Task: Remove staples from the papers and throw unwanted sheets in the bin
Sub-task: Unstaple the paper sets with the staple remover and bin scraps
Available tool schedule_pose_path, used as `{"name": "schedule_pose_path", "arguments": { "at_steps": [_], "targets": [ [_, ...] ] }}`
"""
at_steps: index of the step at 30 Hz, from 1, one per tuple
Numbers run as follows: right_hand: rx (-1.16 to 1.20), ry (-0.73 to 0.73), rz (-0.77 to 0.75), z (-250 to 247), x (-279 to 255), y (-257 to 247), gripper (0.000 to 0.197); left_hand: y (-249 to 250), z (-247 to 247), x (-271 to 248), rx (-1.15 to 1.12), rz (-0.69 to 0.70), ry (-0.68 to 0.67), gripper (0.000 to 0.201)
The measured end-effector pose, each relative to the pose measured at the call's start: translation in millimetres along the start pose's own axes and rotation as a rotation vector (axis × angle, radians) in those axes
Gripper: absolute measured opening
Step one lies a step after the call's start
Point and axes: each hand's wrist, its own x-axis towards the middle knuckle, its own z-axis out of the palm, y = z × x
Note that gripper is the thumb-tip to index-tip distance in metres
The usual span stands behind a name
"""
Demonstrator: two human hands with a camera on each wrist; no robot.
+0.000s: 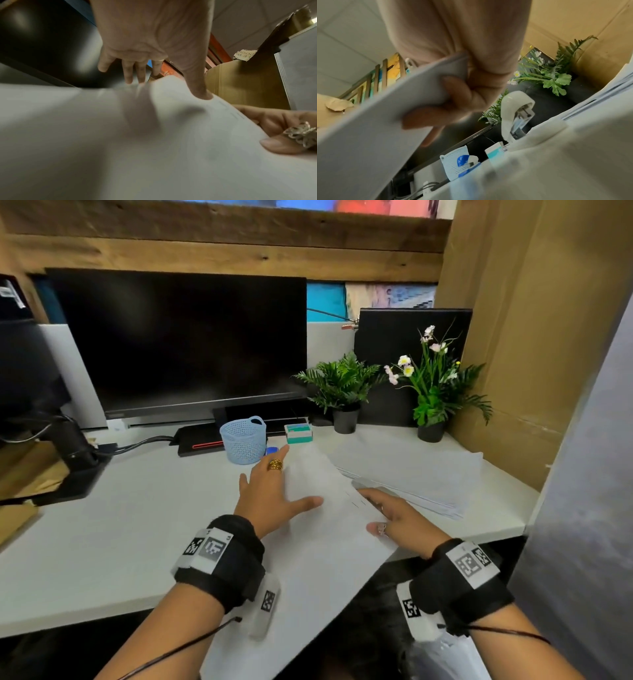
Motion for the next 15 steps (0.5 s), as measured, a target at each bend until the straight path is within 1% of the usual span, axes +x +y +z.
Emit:
{"name": "schedule_pose_path", "arguments": {
  "at_steps": [1,2,3,4,5,7,8,10,11,12,13,14,15],
  "targets": [
    [0.010,-0.036,-0.005,-2.1,1.6,-4.7,0.057,-0.1,-0.5,0.4,-0.048,0.004,0.002,0.108],
    [0.004,-0.066,-0.008,-4.8,4.4,-9.4,0.054,0.0,-0.7,0.8,-0.121,0.006,0.019,0.103],
    [-0.027,-0.068,-0.015,-7.4,8.6,-11.9,0.049,-0.8,-0.5,1.0,-0.216,-0.004,0.052,0.092],
    [-0.071,-0.030,-0.023,-10.3,13.8,-13.0,0.042,-2.3,-0.6,1.1,-0.313,-0.024,0.101,0.079],
    [-0.106,0.046,-0.023,-14.1,18.9,-13.6,0.036,-3.2,-1.6,0.9,-0.389,-0.050,0.159,0.068],
    [-0.123,0.244,0.034,-22.1,25.9,-15.3,0.030,-6.0,-3.5,0.5,-0.477,-0.088,0.275,0.059],
    [-0.089,0.286,0.063,-24.4,28.0,-15.3,0.030,-7.5,-3.8,0.4,-0.510,-0.097,0.327,0.056],
    [0.024,0.280,0.078,-22.3,28.0,-15.3,0.029,-8.6,-3.9,-1.3,-0.553,-0.103,0.390,0.053],
    [0.057,0.289,0.072,-18.8,26.9,-14.5,0.027,-8.9,-3.5,-2.6,-0.544,-0.094,0.400,0.056],
    [0.071,0.303,0.066,-14.0,26.4,-13.6,0.026,-9.3,-2.5,-3.4,-0.506,-0.085,0.398,0.064],
    [0.083,0.310,0.064,-8.6,26.7,-12.3,0.026,-10.0,-1.0,-3.8,-0.423,-0.067,0.383,0.074],
    [0.089,0.310,0.066,-3.4,27.9,-10.8,0.026,-10.3,0.6,-4.0,-0.275,-0.036,0.350,0.083],
    [0.092,0.294,0.066,1.0,29.2,-9.9,0.026,-9.2,2.1,-4.4,-0.072,0.003,0.300,0.086]
  ]
}}
